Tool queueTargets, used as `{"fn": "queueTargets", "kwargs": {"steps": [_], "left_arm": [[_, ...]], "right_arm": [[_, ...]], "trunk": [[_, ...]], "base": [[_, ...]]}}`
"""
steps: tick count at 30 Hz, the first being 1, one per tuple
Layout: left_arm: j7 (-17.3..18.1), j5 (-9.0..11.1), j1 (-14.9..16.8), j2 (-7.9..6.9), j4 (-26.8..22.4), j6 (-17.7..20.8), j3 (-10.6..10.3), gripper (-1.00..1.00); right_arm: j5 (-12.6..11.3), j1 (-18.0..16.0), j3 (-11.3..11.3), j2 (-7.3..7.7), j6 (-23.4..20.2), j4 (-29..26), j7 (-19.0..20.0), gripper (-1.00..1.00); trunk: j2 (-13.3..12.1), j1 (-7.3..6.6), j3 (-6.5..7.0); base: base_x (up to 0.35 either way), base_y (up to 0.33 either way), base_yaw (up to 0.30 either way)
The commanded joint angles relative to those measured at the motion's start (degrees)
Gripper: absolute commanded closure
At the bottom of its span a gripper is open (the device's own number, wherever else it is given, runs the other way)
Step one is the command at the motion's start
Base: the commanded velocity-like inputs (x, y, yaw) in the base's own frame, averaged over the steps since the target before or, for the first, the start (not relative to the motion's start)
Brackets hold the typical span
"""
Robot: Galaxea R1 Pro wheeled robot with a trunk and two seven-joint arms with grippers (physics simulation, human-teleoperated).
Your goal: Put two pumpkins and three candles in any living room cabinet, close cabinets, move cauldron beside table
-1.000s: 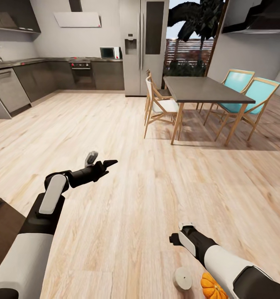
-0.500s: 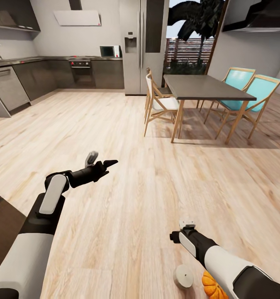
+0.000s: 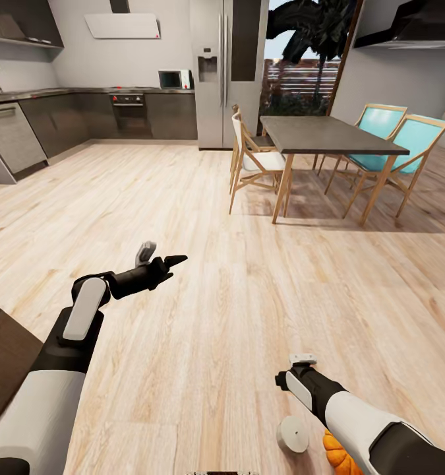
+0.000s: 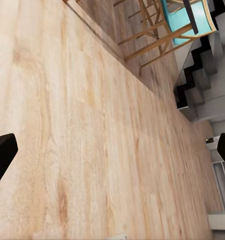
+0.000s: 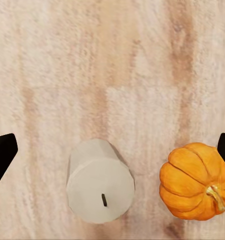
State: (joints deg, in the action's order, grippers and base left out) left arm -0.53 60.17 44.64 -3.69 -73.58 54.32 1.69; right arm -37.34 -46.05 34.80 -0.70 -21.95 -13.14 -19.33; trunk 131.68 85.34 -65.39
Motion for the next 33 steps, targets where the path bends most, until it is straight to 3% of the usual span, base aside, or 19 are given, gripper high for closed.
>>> {"fn": "queueTargets", "kwargs": {"steps": [1, 28, 33], "left_arm": [[0.0, 0.1, 0.0, 0.0, 0.0, 0.0, 0.0, -1.0], [0.0, 0.1, 0.0, 0.08, 0.1, 0.0, 0.0, -1.0], [0.0, 0.1, 0.0, 0.08, 0.1, 0.0, 0.0, -1.0]], "right_arm": [[0.1, 0.0, 0.0, 0.0, 0.1, -0.1, -0.1, -1.0], [-0.1, 0.5, 0.3, -0.02, -0.2, -0.1, 0.3, -1.0], [-0.1, 0.7, 0.3, -0.07, -0.1, -0.1, 1.3, -1.0]], "trunk": [[0.4, 0.22, -0.18], [11.2, 6.15, -5.03], [11.6, 6.44, -6.11]], "base": [[0.0, 0.0, 0.0], [0.0, 0.0, 0.0], [0.0, 0.0, 0.0]]}}
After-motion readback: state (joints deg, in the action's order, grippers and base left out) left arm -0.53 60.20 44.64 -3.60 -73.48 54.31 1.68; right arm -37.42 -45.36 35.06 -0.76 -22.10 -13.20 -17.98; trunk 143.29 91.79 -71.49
